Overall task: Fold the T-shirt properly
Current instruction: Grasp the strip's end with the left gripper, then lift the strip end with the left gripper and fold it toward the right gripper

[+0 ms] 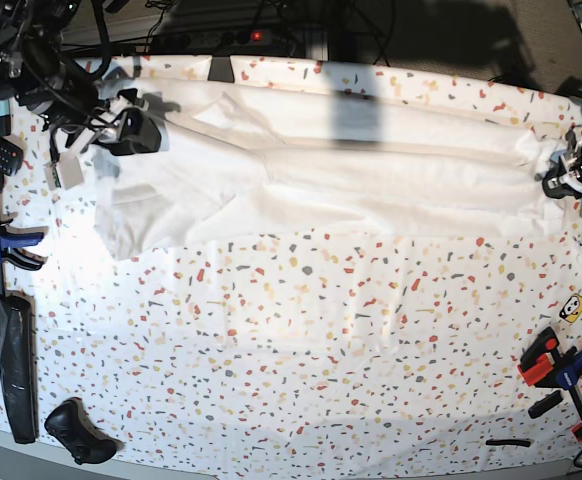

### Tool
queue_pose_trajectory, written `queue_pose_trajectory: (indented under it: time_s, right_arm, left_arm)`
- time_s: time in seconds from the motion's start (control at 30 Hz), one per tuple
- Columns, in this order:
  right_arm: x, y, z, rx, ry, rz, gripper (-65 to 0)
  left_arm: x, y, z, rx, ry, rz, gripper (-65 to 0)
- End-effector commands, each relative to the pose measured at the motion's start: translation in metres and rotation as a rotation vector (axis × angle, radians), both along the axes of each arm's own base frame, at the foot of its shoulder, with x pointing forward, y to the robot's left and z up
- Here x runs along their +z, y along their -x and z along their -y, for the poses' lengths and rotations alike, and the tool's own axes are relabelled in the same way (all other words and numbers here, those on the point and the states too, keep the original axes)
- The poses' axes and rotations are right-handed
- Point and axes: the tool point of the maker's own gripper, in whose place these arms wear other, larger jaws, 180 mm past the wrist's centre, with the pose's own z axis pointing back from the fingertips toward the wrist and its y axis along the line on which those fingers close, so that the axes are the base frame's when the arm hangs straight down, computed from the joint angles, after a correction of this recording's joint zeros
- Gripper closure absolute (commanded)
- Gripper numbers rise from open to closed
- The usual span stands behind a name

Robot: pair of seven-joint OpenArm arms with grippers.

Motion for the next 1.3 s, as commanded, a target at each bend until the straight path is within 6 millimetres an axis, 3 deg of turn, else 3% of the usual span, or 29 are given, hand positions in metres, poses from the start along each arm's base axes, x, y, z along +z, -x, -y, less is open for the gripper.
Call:
queue_pose_trajectory:
  time_s: [0.0,0.3,0.5,0.67,1.0,1.27]
  right_arm:
    - [0.012,-0.007,0.000,0.008,-0.002,0.050,-25.9]
    - [0.017,-0.013,0.000,0.008,-0.002,0.071,-25.9]
    - [0.027,-0.028,0.000,0.009,-0.001,0.114,-25.9]
    - [0.029,-0.030,0.000,0.007,-0.002,0.125,-25.9]
    - [0.031,-0.032,0.000,0.002,-0.006,0.138,-25.9]
    - [0.033,-0.038,-0.008,-0.016,-0.039,0.165,-25.9]
  left_arm:
    - [-0.005,0.009,-0.005,-0.013,-0.025,-0.047,0.0]
    - [0.033,-0.008,-0.036,-0.016,-0.029,0.036,0.0]
    - [0.050,-0.014,-0.008,-0.098,0.118,0.118,0.0]
    - [0.065,-0.021,0.004,-0.143,0.160,0.163,0.0]
    - [0.157,-0.063,0.042,-0.341,0.033,0.427,0.0]
    - [0.185,-0.076,0.101,-0.343,0.101,0.631,0.0]
